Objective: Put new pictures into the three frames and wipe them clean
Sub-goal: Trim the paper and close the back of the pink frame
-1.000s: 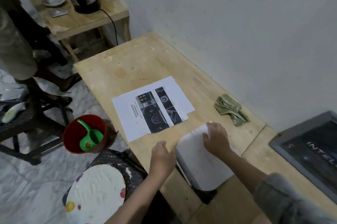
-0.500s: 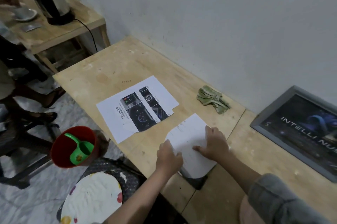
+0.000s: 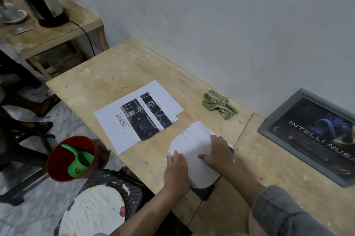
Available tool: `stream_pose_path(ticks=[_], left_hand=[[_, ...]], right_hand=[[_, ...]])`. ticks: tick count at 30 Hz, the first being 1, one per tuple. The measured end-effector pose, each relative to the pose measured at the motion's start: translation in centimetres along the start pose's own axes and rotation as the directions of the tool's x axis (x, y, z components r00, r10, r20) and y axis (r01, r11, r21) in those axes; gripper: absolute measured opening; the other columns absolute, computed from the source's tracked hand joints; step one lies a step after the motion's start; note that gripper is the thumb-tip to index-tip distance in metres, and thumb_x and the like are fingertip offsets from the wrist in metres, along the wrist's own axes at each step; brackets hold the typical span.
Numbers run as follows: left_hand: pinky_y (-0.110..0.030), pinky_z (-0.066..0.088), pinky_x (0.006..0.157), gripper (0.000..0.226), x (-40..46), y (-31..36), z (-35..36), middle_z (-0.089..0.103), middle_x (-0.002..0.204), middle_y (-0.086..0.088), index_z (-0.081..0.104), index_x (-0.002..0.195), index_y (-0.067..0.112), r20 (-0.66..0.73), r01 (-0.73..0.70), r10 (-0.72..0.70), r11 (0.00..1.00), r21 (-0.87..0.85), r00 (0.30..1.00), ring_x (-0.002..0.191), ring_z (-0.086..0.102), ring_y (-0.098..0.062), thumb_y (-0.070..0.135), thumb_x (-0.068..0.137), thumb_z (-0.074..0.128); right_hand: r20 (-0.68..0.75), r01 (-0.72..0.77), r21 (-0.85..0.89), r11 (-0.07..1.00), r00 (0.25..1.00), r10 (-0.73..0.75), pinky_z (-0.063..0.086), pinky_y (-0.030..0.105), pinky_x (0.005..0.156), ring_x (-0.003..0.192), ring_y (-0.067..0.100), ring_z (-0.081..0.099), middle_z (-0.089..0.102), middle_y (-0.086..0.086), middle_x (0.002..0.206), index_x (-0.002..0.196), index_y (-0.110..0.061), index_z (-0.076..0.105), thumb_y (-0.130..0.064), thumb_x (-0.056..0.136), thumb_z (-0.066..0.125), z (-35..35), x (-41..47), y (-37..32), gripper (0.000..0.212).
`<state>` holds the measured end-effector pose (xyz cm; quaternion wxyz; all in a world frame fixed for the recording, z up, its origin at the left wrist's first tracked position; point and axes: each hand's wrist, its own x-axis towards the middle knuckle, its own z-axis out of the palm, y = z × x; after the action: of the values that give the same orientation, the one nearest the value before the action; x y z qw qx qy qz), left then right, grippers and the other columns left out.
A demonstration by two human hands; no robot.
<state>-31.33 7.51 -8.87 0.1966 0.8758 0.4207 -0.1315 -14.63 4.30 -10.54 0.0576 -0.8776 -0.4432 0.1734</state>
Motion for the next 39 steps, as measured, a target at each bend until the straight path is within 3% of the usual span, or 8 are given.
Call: stream_pose_path(ticks=[8,14,19,23,29,31,34,39], left_hand=[[-0.025,0.042,0.101,0.076,0.1,-0.5,0.8,0.007,0.157,-0.011,0.013,0.148,0.005,-0.037,0.008,-0.013,0.993,-0.118,0.999,0.139,0.019,-0.029,0.019,0.087,0.056],[-0.027,0.045,0.097,0.079,0.0,-1.0,1.0,0.007,0.157,-0.005,0.016,0.146,0.012,-0.013,0.005,-0.007,0.988,-0.152,1.000,0.141,0.014,-0.025,0.021,0.083,0.063],[-0.035,0.046,0.090,0.072,-0.4,-1.4,0.9,0.018,0.148,-0.014,0.030,0.134,0.006,-0.062,0.026,-0.044,0.962,-0.273,0.997,0.132,0.024,-0.032,0.025,0.074,0.066],[-0.031,0.040,0.088,0.058,-1.3,-0.8,0.4,0.043,0.124,-0.006,0.044,0.123,0.010,-0.163,0.089,-0.242,0.773,-0.629,0.956,0.118,0.041,-0.027,0.025,0.073,0.070],[-0.037,0.053,0.084,0.040,-2.8,4.0,-0.4,0.062,0.114,-0.006,0.051,0.117,0.012,0.086,0.187,-0.297,0.333,-0.924,0.951,0.099,0.061,-0.023,0.018,0.082,0.070],[-0.034,0.055,0.072,0.022,-3.5,6.4,0.0,0.067,0.107,-0.010,0.059,0.106,0.011,0.049,0.149,-0.287,0.338,-0.929,0.957,0.090,0.064,-0.022,0.009,0.085,0.065],[-0.040,0.054,0.078,0.021,-4.6,10.6,1.4,0.068,0.105,-0.013,0.061,0.102,0.007,0.035,0.163,-0.284,0.441,-0.883,0.958,0.092,0.065,-0.028,0.012,0.082,0.065],[-0.027,0.040,0.067,0.045,-7.0,17.0,4.0,0.056,0.101,-0.002,0.043,0.129,0.008,0.008,0.118,-0.188,0.583,-0.804,0.982,0.087,0.054,-0.020,0.009,0.088,0.060]], right_hand=[[0.105,-0.191,0.165,0.968,0.979,0.175,0.049,0.038,0.083,0.104,0.027,0.052,0.045,0.008,0.113,0.129,-0.017,0.032,-0.051,0.049,0.087,-2.7,1.0,-0.9,0.103],[0.328,-0.339,0.497,0.799,0.926,0.189,0.037,0.026,0.054,0.066,0.016,0.054,0.053,0.001,0.072,0.071,-0.010,0.050,-0.031,0.061,0.087,-6.9,2.0,0.1,0.043],[0.286,-0.247,0.657,0.712,0.956,0.068,0.043,0.023,0.056,0.067,0.010,0.062,0.067,0.000,0.080,0.081,-0.017,0.061,-0.012,0.080,0.073,-9.0,0.4,1.0,0.013],[0.234,-0.214,0.756,0.619,0.971,0.049,0.049,0.021,0.057,0.077,0.008,0.067,0.070,0.000,0.094,0.103,-0.013,0.064,-0.012,0.083,0.071,-10.0,-2.0,3.2,0.021],[0.250,-0.284,0.823,0.493,0.959,0.135,0.055,0.040,0.080,0.089,0.021,0.068,0.071,0.000,0.102,0.106,-0.018,0.065,-0.021,0.082,0.073,-10.2,-7.7,10.0,0.026],[0.245,-0.304,0.829,0.470,0.952,0.185,0.054,0.032,0.072,0.084,0.017,0.067,0.070,0.001,0.099,0.104,-0.015,0.064,-0.017,0.084,0.070,-10.2,-10.2,12.6,0.021],[0.179,-0.336,0.753,0.566,0.932,0.316,0.048,0.032,0.070,0.083,0.019,0.062,0.066,0.004,0.095,0.101,-0.012,0.063,-0.023,0.086,0.067,-9.8,-14.2,17.0,0.019],[0.040,-0.359,0.726,0.587,0.874,0.485,0.045,0.029,0.068,0.086,0.023,0.058,0.063,0.005,0.092,0.100,-0.010,0.062,-0.031,0.078,0.064,-7.1,-21.1,21.9,0.031]])
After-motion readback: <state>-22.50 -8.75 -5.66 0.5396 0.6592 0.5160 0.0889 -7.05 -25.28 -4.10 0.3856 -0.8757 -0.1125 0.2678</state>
